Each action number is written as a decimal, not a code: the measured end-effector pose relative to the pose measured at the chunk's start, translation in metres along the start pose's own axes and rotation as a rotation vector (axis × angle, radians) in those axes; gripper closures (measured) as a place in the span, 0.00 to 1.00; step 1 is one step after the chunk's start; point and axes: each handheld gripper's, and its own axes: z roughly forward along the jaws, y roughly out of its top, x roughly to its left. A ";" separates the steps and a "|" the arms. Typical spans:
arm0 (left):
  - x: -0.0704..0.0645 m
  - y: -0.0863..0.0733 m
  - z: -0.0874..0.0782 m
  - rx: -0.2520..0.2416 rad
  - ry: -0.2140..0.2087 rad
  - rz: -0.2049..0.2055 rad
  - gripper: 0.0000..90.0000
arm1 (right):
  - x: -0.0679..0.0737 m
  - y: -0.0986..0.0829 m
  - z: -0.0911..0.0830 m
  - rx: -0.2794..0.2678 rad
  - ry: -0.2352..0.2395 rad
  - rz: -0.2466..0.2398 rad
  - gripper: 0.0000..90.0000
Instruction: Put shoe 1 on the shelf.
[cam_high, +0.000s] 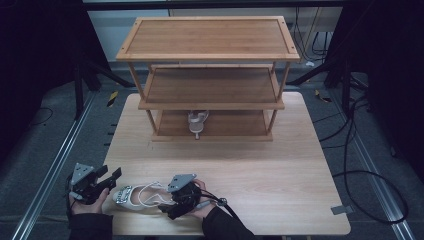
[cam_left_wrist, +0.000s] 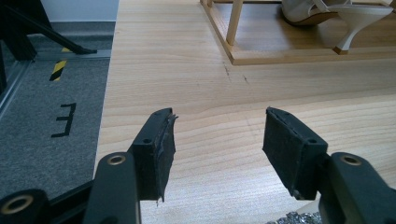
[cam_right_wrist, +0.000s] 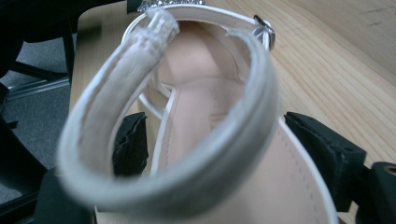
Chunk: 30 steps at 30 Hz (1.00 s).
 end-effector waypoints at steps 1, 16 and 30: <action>0.000 0.000 0.000 0.000 -0.001 -0.001 0.47 | 0.000 0.001 0.001 -0.002 0.001 -0.004 0.27; 0.001 0.000 0.000 0.001 0.003 -0.004 0.47 | 0.003 0.003 0.003 -0.005 0.019 -0.009 0.46; 0.001 -0.001 0.002 0.001 0.005 -0.006 0.47 | -0.014 -0.002 -0.056 -0.091 -0.095 0.071 0.47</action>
